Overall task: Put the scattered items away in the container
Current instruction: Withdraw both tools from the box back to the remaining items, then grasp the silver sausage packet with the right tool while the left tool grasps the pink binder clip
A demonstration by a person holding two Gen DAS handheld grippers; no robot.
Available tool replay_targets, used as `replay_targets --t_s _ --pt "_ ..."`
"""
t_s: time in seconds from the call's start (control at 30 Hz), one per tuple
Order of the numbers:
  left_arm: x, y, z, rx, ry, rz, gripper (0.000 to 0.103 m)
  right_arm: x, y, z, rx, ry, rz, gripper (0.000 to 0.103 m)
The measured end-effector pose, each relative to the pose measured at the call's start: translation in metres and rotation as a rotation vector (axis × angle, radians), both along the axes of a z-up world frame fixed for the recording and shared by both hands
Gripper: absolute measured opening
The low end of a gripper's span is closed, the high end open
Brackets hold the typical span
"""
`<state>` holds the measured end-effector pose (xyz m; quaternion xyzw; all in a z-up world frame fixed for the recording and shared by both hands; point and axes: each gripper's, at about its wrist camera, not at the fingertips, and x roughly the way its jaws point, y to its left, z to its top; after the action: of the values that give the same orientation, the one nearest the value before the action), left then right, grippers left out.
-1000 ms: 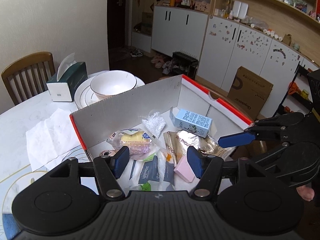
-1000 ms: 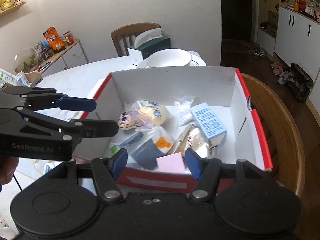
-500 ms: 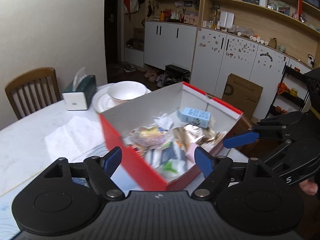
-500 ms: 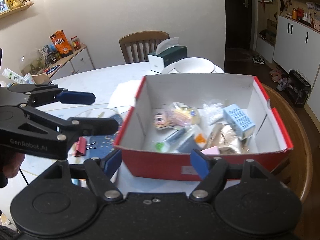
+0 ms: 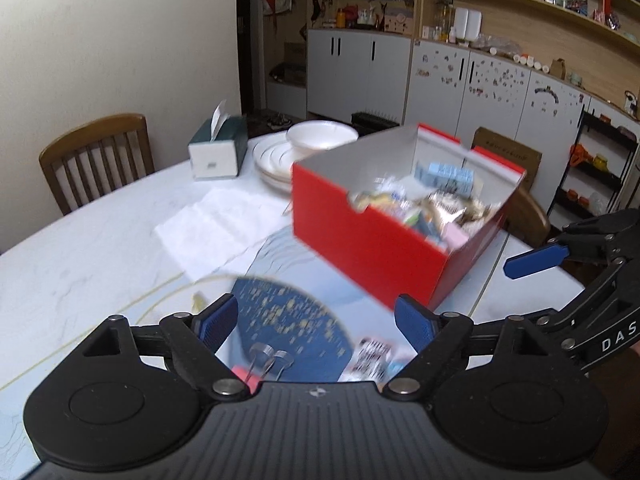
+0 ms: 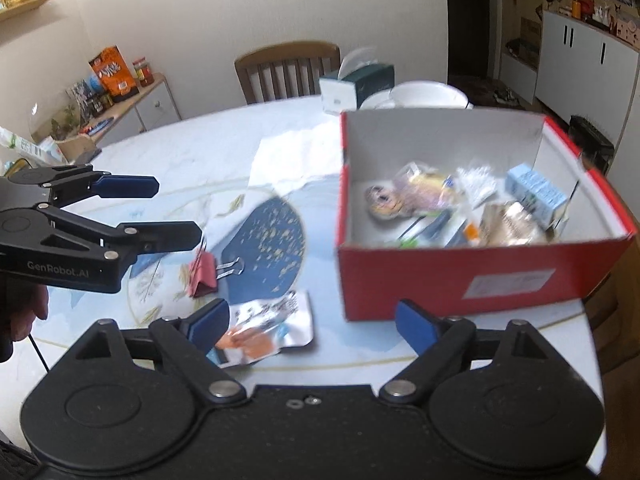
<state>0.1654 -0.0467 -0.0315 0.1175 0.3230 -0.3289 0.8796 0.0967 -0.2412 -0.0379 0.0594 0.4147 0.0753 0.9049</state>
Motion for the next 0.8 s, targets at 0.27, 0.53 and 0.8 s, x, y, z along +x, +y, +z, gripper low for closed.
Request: replay_targets --t_s 0.27,0.53,0.8 --pt "0.009 0.025 -0.035 0.035 0.041 -0.030 0.103 0.009 0.028 -0.033 0.007 0.091 -0.075 0.090" --pt "0.020 0.034 -0.069 0.083 0.082 -0.049 0.103 0.030 0.040 -0.061 0.019 0.150 -0.169 0.090" --pt "0.031 0.035 -0.084 0.102 0.082 -0.076 0.103 0.046 0.050 -0.080 0.017 0.209 -0.202 0.087"
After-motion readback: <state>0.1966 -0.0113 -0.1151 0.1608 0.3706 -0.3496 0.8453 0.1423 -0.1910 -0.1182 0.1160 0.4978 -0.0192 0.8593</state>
